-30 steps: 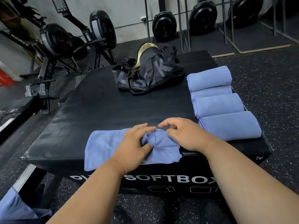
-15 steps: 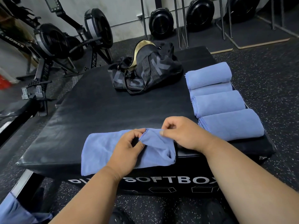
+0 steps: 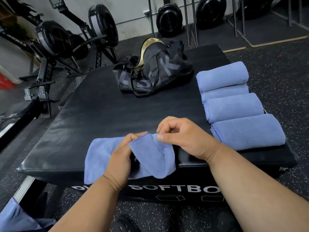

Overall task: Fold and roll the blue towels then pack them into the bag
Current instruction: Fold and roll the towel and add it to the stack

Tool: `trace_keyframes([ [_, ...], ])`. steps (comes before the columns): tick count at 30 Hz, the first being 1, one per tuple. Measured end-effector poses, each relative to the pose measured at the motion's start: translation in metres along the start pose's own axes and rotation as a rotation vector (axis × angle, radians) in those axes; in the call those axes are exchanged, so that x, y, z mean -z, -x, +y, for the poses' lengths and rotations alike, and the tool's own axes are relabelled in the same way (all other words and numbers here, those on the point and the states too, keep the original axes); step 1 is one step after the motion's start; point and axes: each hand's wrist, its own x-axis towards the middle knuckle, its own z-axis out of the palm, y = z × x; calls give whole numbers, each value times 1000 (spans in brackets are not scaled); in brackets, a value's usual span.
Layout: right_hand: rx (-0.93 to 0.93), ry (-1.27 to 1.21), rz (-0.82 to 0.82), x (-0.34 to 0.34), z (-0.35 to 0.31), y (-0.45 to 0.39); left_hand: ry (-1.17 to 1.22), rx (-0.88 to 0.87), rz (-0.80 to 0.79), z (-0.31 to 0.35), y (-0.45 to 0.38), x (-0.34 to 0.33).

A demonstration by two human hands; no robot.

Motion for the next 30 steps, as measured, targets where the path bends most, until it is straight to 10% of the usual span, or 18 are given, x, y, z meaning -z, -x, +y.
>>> trace_keyframes([
  [12, -242, 375, -322, 12, -11, 10, -179, -136, -99, -38, -27, 10],
  [30, -288, 509, -238, 8, -1, 8, -460, -402, -164, -74, -52, 8],
])
